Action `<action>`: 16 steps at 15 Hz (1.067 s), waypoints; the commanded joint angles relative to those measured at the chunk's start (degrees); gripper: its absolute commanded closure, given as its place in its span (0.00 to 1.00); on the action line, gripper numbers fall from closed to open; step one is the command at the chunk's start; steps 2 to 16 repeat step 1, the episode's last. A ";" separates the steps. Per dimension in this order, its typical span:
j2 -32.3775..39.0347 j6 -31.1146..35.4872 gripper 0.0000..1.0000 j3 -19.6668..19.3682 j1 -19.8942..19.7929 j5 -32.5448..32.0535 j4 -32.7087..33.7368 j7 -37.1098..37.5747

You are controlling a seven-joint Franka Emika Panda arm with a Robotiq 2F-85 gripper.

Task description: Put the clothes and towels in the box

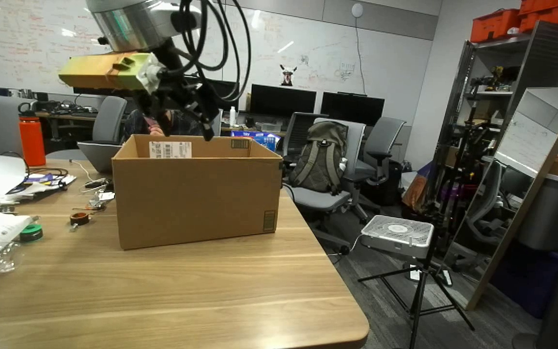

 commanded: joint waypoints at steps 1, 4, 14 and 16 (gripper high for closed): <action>-11.00 6.37 0.00 -13.25 9.60 0.65 2.24 -9.87; -11.00 6.37 0.00 -13.25 9.60 0.65 2.24 -9.87; -11.00 6.37 0.00 -13.25 9.60 0.65 2.24 -9.87; -11.00 6.37 0.00 -13.25 9.60 0.65 2.24 -9.87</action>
